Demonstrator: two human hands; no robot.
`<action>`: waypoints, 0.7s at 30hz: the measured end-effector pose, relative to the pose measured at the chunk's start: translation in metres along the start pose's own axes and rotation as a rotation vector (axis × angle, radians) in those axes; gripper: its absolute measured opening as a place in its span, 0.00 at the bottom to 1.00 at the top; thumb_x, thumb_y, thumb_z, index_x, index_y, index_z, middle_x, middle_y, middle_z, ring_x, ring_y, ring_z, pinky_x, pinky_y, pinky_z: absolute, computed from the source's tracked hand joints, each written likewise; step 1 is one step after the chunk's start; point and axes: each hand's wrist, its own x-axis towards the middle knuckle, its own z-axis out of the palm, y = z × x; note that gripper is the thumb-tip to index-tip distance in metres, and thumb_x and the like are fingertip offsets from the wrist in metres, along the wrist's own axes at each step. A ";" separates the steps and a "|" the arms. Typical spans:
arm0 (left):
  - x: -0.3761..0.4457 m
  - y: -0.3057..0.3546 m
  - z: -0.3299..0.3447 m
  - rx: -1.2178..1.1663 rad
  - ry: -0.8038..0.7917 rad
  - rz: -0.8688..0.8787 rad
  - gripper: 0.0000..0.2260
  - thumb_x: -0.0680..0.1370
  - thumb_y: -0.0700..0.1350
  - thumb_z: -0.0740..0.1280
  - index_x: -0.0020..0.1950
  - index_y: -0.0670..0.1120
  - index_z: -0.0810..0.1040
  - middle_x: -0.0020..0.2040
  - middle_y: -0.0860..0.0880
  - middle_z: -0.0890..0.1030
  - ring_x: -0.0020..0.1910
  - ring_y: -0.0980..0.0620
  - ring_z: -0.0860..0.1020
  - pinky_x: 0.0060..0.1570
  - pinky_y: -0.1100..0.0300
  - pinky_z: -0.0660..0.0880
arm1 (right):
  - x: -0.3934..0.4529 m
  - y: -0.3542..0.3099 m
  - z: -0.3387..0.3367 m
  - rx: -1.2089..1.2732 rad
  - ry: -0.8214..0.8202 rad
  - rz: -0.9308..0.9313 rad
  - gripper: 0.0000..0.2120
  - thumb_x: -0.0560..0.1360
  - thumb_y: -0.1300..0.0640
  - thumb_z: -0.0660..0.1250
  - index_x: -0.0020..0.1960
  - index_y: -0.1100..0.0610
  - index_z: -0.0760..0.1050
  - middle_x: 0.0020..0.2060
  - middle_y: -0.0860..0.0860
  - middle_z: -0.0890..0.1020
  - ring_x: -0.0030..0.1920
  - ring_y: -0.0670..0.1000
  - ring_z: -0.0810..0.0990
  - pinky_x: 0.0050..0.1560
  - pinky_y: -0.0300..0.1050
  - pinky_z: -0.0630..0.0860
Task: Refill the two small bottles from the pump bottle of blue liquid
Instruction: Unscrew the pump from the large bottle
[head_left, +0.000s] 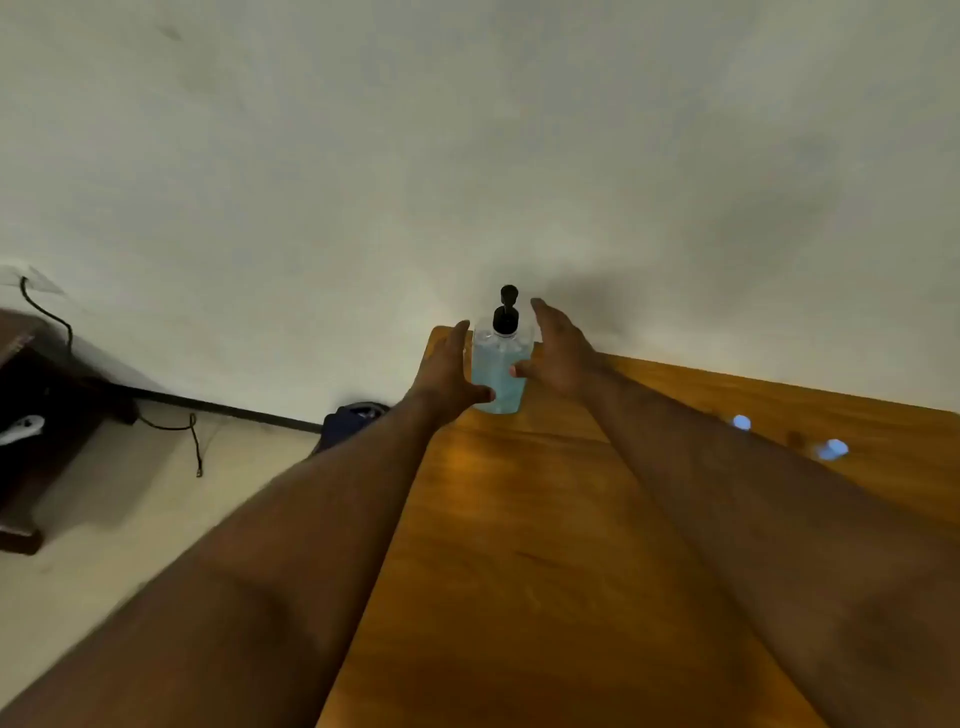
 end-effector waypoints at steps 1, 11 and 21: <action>0.007 -0.002 0.001 -0.049 -0.025 0.002 0.48 0.67 0.42 0.79 0.78 0.47 0.53 0.76 0.44 0.63 0.73 0.43 0.64 0.68 0.49 0.67 | 0.007 0.000 0.001 0.004 -0.005 -0.011 0.48 0.69 0.56 0.75 0.77 0.57 0.48 0.76 0.55 0.55 0.75 0.55 0.55 0.71 0.47 0.57; 0.039 -0.029 0.006 -0.267 -0.047 0.050 0.34 0.63 0.39 0.81 0.65 0.46 0.71 0.61 0.46 0.77 0.58 0.45 0.77 0.56 0.51 0.79 | 0.026 0.016 0.005 0.109 -0.103 -0.077 0.39 0.64 0.60 0.78 0.71 0.57 0.65 0.67 0.55 0.73 0.66 0.55 0.71 0.59 0.41 0.66; -0.036 0.008 0.048 -0.244 -0.081 0.078 0.32 0.63 0.49 0.81 0.63 0.51 0.73 0.57 0.51 0.78 0.54 0.49 0.78 0.51 0.52 0.81 | -0.074 0.001 -0.065 0.058 -0.089 -0.195 0.32 0.65 0.56 0.78 0.67 0.53 0.71 0.62 0.51 0.76 0.58 0.48 0.74 0.54 0.38 0.72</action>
